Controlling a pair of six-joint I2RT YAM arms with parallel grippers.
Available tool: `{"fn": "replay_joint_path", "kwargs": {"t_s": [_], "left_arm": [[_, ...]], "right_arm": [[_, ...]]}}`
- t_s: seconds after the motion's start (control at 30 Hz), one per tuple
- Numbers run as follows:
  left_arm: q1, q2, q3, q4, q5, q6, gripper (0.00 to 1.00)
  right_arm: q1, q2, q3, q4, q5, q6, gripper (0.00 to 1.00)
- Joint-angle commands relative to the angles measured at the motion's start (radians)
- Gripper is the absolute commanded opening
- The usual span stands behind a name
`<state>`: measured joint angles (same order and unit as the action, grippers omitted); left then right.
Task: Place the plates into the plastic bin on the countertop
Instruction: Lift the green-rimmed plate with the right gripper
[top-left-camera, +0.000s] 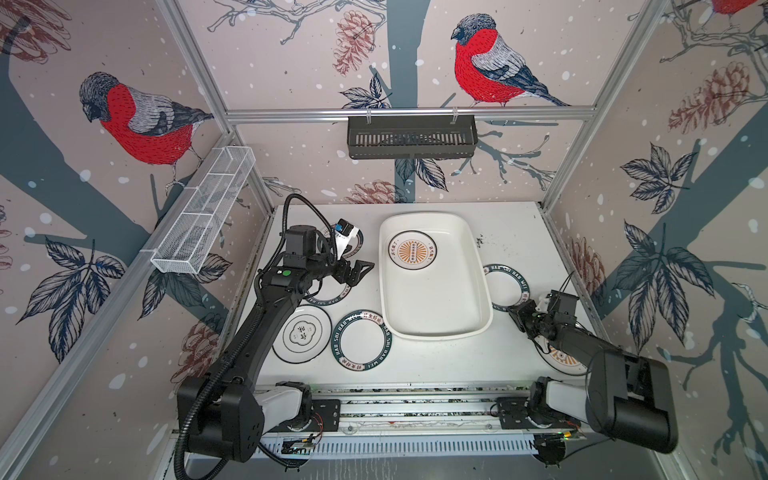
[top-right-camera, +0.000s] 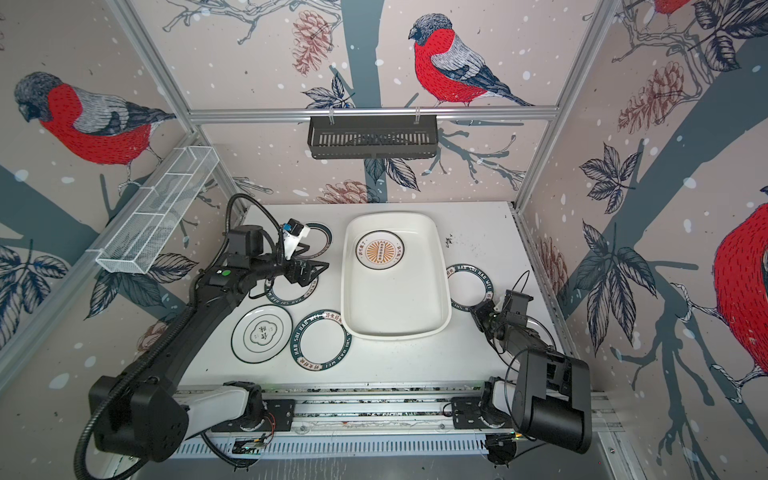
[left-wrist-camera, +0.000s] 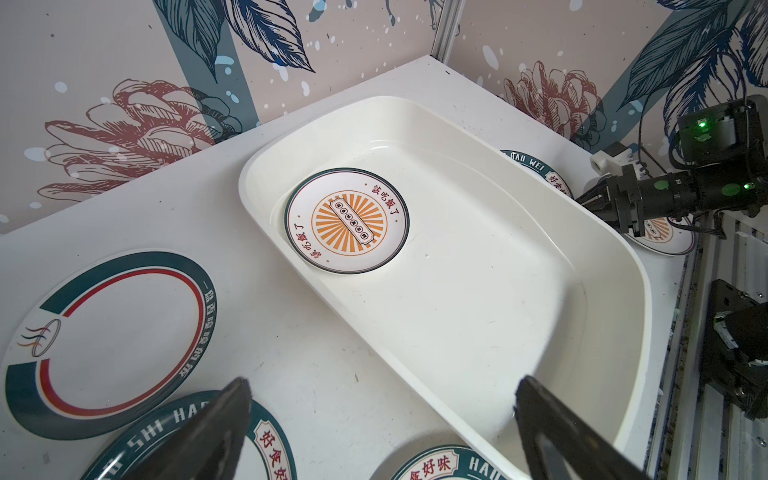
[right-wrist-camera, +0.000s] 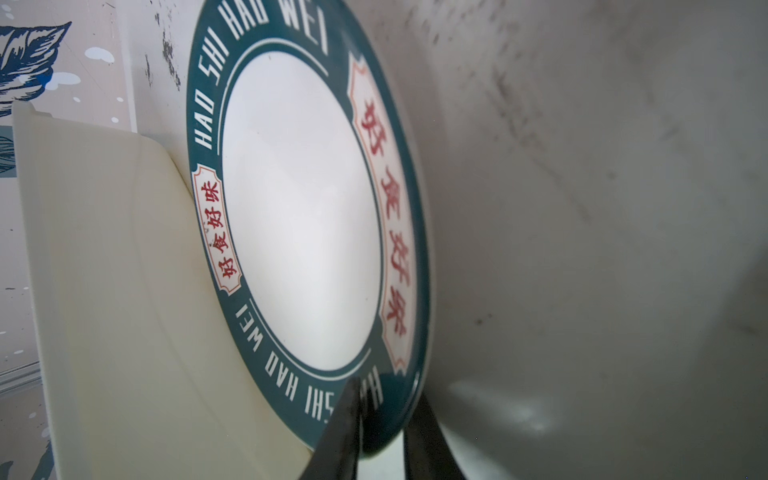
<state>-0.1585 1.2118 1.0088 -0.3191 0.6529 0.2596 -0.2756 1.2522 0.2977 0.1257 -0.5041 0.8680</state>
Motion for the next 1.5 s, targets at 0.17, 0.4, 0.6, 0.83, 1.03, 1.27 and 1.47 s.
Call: {"fn": "replay_joint_path", "kwargs": {"t_s": [0.17,0.4,0.6,0.83,1.03,1.27,1.47], "left_arm": [[-0.002,-0.011,0.011,0.01,0.012,0.006,0.98],[-0.002,-0.013,0.013,0.02,0.009,-0.002,0.98],[-0.003,-0.011,0.014,0.023,0.012,-0.004,0.98],[-0.003,-0.008,0.019,0.026,0.013,-0.006,0.98],[-0.004,-0.008,0.022,0.023,0.006,-0.002,0.98],[-0.004,-0.007,0.024,0.018,-0.004,0.006,0.98],[-0.004,-0.006,0.025,0.02,-0.006,0.007,0.98]], "right_arm": [[-0.01,0.029,-0.008,-0.005,0.01,0.016,0.14],[-0.017,0.036,-0.001,0.012,0.012,0.02,0.12],[-0.027,0.037,0.007,0.037,-0.001,0.034,0.07],[-0.045,0.036,0.032,0.063,-0.017,0.049,0.03],[-0.051,0.039,0.059,0.08,-0.028,0.069,0.02],[-0.059,0.042,0.1,0.083,-0.037,0.078,0.02],[-0.059,0.038,0.135,0.089,-0.042,0.087,0.01]]}}
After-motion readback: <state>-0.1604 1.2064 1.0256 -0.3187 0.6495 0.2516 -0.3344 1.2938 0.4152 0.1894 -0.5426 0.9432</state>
